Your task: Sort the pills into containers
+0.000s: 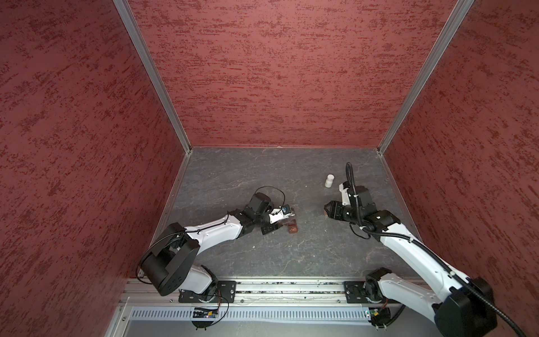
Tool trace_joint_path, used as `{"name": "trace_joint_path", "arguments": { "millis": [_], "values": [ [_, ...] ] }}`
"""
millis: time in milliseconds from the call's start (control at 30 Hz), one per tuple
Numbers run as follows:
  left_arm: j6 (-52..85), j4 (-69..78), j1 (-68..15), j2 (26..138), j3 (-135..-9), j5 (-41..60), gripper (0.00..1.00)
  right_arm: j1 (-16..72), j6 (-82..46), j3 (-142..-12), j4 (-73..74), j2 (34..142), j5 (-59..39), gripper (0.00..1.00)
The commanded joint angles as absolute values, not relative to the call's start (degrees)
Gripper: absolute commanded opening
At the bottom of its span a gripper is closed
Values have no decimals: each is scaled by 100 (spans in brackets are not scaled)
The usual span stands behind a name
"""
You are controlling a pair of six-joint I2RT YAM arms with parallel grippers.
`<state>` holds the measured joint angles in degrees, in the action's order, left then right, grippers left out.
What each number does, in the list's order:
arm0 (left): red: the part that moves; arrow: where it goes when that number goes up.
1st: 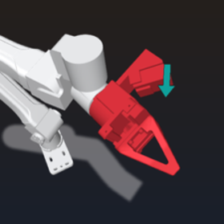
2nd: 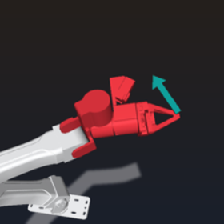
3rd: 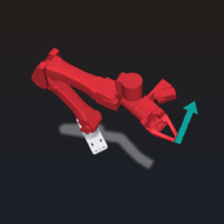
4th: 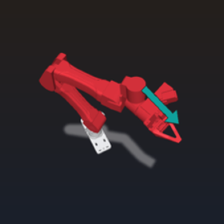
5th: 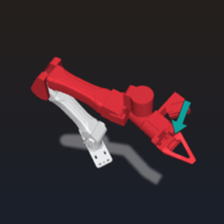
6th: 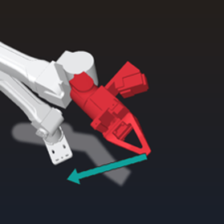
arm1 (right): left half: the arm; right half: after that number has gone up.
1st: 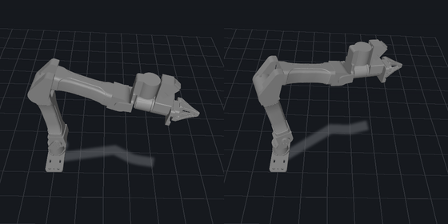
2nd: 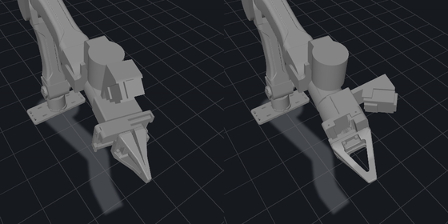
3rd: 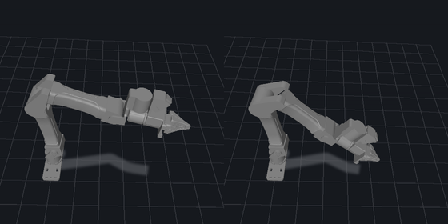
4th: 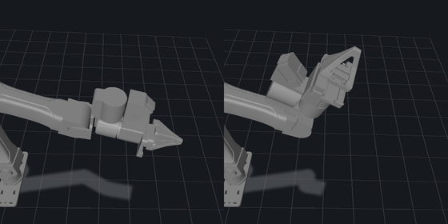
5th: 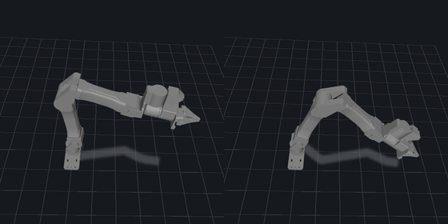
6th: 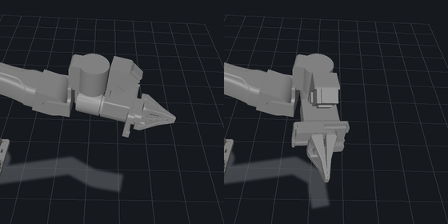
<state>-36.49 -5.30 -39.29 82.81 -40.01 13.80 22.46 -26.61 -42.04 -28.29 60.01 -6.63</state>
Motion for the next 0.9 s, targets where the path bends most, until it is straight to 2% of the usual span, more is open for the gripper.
{"name": "trace_joint_path", "arguments": {
  "millis": [0,500,867],
  "values": [
    [-3709,-667,-3955,8375,-4174,1285,0,2281,-2585,-4150,-2654,5984,-694,62],
    [-4034,-1367,-4103,8515,-4456,859,0,2285,-2506,-4126,-2637,6037,-686,62],
    [-4025,-1337,-4117,8578,-4457,877,0,2281,-2479,-4082,-2628,6038,-694,62]
  ]
}}
